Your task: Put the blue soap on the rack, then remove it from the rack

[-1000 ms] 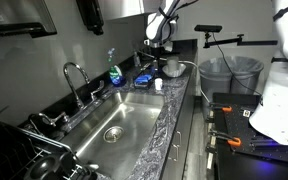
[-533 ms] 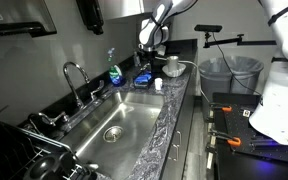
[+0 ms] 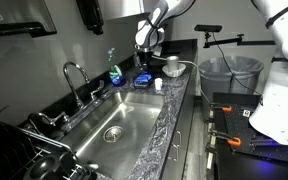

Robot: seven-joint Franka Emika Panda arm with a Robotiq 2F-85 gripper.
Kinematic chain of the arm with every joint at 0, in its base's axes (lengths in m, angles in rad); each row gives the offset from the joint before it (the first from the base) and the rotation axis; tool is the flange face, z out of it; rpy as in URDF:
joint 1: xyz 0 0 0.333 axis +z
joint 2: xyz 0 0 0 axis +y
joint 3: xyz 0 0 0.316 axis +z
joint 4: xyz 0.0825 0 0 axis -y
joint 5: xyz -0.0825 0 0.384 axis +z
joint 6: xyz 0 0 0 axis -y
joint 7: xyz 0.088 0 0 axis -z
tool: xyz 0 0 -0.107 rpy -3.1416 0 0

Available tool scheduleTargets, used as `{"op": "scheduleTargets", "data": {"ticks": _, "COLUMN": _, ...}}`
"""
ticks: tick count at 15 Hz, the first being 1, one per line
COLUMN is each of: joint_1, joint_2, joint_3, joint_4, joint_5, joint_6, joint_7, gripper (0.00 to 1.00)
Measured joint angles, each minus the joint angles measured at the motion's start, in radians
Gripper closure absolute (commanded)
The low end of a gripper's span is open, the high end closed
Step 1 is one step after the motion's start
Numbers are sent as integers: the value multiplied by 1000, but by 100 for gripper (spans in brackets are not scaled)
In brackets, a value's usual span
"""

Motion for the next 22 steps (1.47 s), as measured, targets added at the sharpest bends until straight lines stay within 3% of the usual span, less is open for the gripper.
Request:
{"op": "scheduleTargets", "data": {"ticks": 13, "joint_1": 0, "joint_2": 61, "joint_3": 1, "joint_4": 84, "joint_5": -10, "joint_6": -80, "joint_7": 0, "gripper": 64}}
{"op": "scheduleTargets", "data": {"ticks": 15, "joint_1": 0, "joint_2": 63, "joint_3": 1, "joint_4": 91, "joint_5": -12, "joint_6": -89, "joint_7": 0, "gripper": 19}}
{"op": "scheduleTargets", "data": {"ticks": 18, "joint_1": -1, "joint_2": 64, "joint_3": 1, "joint_4": 97, "joint_5": -13, "joint_6": -95, "joint_7": 0, "gripper": 1}}
{"op": "scheduleTargets", "data": {"ticks": 22, "joint_1": -1, "joint_2": 65, "joint_3": 1, "joint_4": 102, "joint_5": -14, "joint_6": -96, "joint_7": 0, "gripper": 0}}
